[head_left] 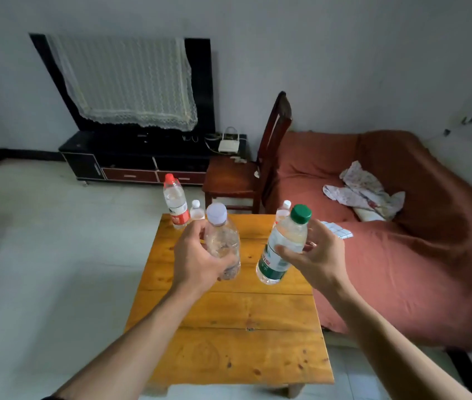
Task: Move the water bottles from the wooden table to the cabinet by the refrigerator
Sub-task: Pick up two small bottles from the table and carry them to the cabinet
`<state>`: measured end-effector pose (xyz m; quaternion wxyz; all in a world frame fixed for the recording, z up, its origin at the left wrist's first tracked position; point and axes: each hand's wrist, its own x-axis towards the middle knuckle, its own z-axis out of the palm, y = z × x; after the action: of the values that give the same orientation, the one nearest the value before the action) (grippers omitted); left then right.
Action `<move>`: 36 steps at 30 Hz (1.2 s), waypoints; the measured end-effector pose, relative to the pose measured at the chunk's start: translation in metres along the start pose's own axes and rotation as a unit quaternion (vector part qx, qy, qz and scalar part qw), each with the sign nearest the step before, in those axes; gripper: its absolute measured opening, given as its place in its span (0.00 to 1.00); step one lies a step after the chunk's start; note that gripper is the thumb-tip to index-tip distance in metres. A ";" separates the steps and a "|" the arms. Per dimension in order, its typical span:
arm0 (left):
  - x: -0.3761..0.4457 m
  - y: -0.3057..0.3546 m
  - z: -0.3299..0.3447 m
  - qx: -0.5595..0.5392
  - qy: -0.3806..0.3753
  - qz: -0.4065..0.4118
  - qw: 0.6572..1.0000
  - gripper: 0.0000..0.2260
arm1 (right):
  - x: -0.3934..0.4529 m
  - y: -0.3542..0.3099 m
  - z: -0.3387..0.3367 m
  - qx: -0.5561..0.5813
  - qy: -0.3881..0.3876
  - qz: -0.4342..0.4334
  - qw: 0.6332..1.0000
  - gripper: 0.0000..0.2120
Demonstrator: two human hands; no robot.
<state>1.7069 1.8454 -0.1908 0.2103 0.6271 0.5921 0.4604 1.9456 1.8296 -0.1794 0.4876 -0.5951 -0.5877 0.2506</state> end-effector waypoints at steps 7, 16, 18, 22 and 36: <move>0.025 0.033 -0.058 -0.037 0.038 0.054 0.997 0.23 | 0.017 -0.063 0.003 -0.028 0.013 -0.069 0.997 0.17; 0.018 0.011 -0.105 -0.040 0.056 0.036 0.997 0.24 | 0.006 -0.101 0.032 -0.018 -0.019 -0.077 0.997 0.17; 0.016 0.008 -0.111 -0.035 0.057 0.031 0.997 0.24 | 0.004 -0.102 0.039 -0.035 -0.023 -0.088 0.995 0.17; 0.015 0.006 -0.119 -0.027 0.071 0.008 0.997 0.25 | 0.010 -0.101 0.048 -0.049 -0.037 -0.105 0.993 0.18; 0.001 0.019 -0.124 0.056 0.187 -0.096 0.976 0.22 | 0.067 -0.090 0.086 -0.023 -0.205 -0.159 0.966 0.29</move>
<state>1.6153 1.8070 -0.1145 0.1037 0.4803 0.7034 0.5136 1.8418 1.9022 -0.1167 0.3769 -0.4407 -0.7677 0.2726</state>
